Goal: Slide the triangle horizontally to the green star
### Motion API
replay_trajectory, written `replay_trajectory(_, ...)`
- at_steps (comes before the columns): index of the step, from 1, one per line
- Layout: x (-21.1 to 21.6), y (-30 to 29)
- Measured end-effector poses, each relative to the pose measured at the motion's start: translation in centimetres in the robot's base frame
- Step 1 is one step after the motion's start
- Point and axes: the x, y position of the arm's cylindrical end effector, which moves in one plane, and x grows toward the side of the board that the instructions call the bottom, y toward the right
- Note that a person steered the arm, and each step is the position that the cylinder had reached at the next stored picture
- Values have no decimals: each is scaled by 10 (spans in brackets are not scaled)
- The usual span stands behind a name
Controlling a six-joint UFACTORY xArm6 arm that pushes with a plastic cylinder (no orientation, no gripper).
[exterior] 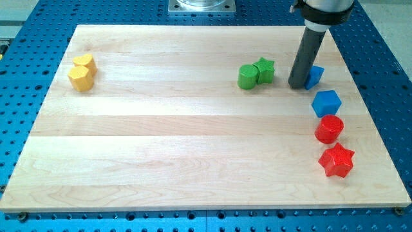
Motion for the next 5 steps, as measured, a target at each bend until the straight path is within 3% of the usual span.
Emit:
replay_trajectory(3,-16,5)
replay_trajectory(4,-8,-13)
replay_trajectory(5,-7,-83)
